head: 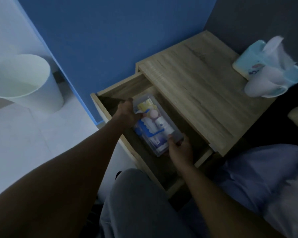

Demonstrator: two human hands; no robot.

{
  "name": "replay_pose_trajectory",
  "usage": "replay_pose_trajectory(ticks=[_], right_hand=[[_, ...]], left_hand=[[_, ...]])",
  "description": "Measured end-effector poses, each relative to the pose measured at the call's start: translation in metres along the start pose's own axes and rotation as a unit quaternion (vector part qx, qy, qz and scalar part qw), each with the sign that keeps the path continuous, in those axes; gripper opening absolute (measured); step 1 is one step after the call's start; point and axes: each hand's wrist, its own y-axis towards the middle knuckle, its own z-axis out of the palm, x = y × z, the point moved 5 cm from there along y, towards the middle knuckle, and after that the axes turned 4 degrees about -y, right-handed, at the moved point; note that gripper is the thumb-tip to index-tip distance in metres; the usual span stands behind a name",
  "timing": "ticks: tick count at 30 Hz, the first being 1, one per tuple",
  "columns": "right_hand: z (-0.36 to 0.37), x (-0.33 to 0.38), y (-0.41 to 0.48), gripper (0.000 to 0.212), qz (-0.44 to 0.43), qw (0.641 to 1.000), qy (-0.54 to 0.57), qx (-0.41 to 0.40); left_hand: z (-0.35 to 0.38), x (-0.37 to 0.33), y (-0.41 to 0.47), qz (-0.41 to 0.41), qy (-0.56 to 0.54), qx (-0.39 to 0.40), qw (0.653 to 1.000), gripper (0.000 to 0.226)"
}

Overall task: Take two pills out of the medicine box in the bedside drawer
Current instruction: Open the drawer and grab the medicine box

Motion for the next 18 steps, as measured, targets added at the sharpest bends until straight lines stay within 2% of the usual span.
replay_pose_trajectory(ticks=[2, 4, 7, 10, 14, 18], right_hand=[[-0.004, 0.005, -0.012, 0.068, -0.018, 0.999, 0.032, 0.005], [-0.008, 0.016, -0.023, 0.066, -0.042, 0.997, 0.067, 0.011], [-0.016, 0.044, -0.036, 0.060, -0.081, 0.992, 0.099, 0.013], [-0.025, 0.078, -0.038, 0.057, -0.138, 0.982, 0.126, 0.015], [-0.040, 0.126, -0.019, 0.057, -0.192, 0.972, 0.132, -0.015], [-0.055, 0.154, 0.018, 0.059, -0.177, 0.972, 0.152, -0.009]], left_hand=[[-0.012, -0.008, -0.004, 0.021, 0.012, -0.001, 1.000, 0.053], [-0.027, -0.015, -0.008, 0.036, 0.034, -0.014, 0.999, 0.051], [-0.057, -0.028, -0.018, 0.044, 0.029, -0.093, 0.994, 0.070], [-0.085, -0.051, -0.024, 0.077, 0.043, -0.173, 0.981, 0.070], [-0.105, -0.090, -0.018, 0.108, 0.010, -0.192, 0.975, 0.063], [-0.103, -0.128, 0.000, 0.127, -0.003, -0.186, 0.974, 0.062]])
